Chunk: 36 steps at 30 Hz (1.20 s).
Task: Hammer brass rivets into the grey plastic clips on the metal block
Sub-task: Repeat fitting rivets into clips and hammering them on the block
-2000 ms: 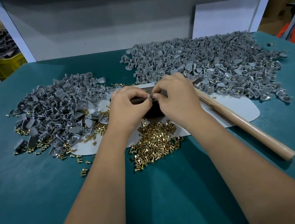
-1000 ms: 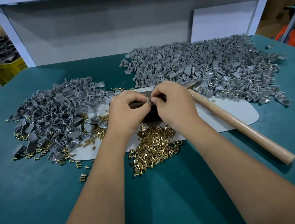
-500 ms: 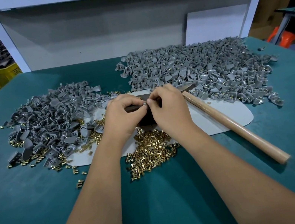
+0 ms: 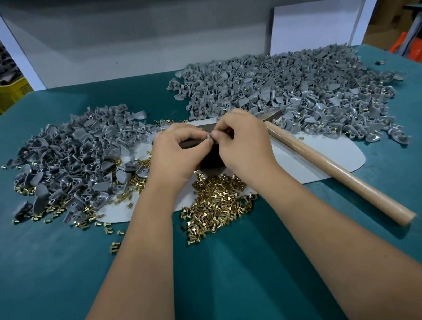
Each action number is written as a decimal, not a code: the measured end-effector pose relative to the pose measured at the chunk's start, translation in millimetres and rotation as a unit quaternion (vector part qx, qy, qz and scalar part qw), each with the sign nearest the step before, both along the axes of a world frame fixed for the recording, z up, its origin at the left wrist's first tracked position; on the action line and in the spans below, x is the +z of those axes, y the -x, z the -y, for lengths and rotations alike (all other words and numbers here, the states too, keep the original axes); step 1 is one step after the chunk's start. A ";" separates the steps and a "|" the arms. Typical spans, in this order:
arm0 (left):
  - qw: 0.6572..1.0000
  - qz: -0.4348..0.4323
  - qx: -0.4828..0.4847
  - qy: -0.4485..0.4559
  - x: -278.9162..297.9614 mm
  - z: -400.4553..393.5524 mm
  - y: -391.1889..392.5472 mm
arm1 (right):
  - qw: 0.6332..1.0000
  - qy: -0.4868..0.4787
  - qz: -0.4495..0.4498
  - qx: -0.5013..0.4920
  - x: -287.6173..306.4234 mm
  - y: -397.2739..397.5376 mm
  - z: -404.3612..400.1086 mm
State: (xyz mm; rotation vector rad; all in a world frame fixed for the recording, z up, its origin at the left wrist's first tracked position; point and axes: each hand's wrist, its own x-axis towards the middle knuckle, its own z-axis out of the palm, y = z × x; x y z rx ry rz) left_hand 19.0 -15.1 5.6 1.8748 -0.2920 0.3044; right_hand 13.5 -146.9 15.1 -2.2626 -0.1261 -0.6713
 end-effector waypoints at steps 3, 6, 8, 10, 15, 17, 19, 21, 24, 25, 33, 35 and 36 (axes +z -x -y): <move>1.000 0.000 0.002 -0.002 -0.1 0.5 0.7 | 1.000 -0.005 -0.007 0.000 0.9 0.0 0.1; 1.000 -0.006 0.003 -0.005 0.1 -0.2 0.6 | 1.000 -0.003 -0.009 0.017 -1.6 1.3 2.2; 1.000 -0.007 -0.001 -0.012 0.3 -0.7 -0.4 | 0.999 -0.009 -0.004 0.036 -3.5 1.4 6.1; 1.000 -0.001 0.004 -0.028 -0.1 -1.1 -1.7 | 0.998 -0.036 0.000 0.055 -4.1 1.6 10.2; 0.999 -0.019 0.011 -0.024 0.1 -0.8 -2.9 | 0.990 -0.125 -0.024 0.057 -0.1 2.8 23.4; 1.000 -0.022 0.012 -0.017 0.4 -0.9 -3.0 | 0.995 -0.047 -0.043 0.071 -0.7 2.9 29.2; 1.000 -0.024 0.011 -0.006 1.0 -1.0 -2.3 | 0.992 0.051 -0.071 0.087 -4.2 2.5 32.1; 1.000 -0.018 0.011 0.003 1.1 -0.9 -2.4 | 0.988 0.109 -0.068 0.090 -8.7 -0.1 32.9; 1.000 -0.005 0.020 0.002 0.1 -0.1 -2.9 | 0.988 0.120 -0.042 0.083 -11.9 -5.0 32.2; 1.000 0.003 0.028 -0.011 -0.3 0.4 -3.5 | 0.989 0.118 -0.040 0.078 -12.4 -6.7 32.0; 0.991 0.037 0.094 -0.090 -5.8 4.8 -10.3 | 0.992 0.114 -0.023 0.056 -15.1 -11.2 29.2; 0.987 0.049 0.112 -0.107 -6.9 5.9 -10.5 | 0.993 0.098 -0.001 0.060 -13.5 -8.7 27.7; 0.986 0.055 0.114 -0.111 -7.6 5.9 -11.1 | 0.994 0.090 0.012 0.060 -12.6 -7.8 26.4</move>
